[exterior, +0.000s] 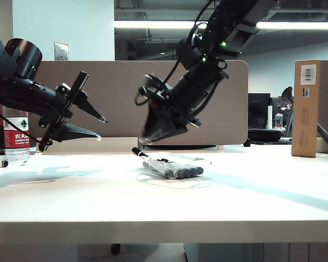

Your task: Pick up the markers scattered on the table and put them into the packaging box, making sure the markers fit the shape of the box's grooves.

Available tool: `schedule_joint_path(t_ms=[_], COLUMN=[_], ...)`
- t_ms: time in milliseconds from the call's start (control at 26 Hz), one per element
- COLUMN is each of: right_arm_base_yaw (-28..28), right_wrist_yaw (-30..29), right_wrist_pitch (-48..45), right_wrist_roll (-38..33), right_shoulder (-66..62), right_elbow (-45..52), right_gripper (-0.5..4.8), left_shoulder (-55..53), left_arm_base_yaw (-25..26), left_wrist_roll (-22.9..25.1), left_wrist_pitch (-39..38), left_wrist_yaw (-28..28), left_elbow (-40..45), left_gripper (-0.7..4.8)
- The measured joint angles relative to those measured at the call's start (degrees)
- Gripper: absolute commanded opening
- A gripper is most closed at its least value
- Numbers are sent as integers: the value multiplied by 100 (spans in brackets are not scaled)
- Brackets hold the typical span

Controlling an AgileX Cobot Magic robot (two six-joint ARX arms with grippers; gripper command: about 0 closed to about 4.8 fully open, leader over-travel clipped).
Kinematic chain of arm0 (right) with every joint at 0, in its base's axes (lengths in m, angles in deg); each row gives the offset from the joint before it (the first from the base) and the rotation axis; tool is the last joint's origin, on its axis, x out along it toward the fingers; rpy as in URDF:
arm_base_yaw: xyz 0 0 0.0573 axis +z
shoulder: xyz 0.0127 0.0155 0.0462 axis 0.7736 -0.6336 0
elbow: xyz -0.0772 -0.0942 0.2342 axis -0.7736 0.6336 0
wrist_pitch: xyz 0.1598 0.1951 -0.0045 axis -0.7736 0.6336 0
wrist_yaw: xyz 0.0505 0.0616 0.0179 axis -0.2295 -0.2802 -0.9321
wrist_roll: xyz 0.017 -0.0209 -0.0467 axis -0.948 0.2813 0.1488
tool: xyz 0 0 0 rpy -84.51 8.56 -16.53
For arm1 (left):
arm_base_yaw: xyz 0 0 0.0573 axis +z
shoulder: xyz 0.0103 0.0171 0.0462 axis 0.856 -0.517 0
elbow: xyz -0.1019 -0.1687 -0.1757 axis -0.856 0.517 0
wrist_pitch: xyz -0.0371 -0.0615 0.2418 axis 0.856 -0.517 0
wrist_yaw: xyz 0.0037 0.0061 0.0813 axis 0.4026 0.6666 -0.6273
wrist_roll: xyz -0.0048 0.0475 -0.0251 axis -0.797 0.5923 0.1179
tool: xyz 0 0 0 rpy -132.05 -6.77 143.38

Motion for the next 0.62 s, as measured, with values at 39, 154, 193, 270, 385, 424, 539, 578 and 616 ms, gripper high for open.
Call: schedule_joint_path(t_ms=[39,154,193,270,385,424,539,578,616], right_arm_base_yaw=[-11,-52,-35,-7,9,9,2,-4,-11], right_wrist_yaw=[177,501,522,520,518,520,520,516,514], right_wrist_pitch=[-52,-103,-116,-133,-310,-439,-629,-616,-570], right_wrist_roll=[0,0,4,7,0,-17,-105,-98,-103], right_shoulder=[-37,-155,-186,-232,-234,-234,-275,-315,-387], right_elbow=[0,2,0,0,7,4,-186,-315,-525], right_gripper=[85,85,85,85,82,59,-6,-6,-6], left_shoulder=[0,0,0,0,0,0,0,0,0], left_arm_base_yaw=[2,0,0,0,0,0,0,0,0], left_wrist_roll=[2,0,0,2,26,31,72,76,92], left_wrist_pitch=[0,0,0,0,0,0,0,0,0], left_wrist_yaw=[-2,7,7,2,2,2,-15,-24,-28], left_elbow=[0,0,0,0,0,0,0,0,0], left_gripper=[187,187,187,187,187,187,187,187,187])
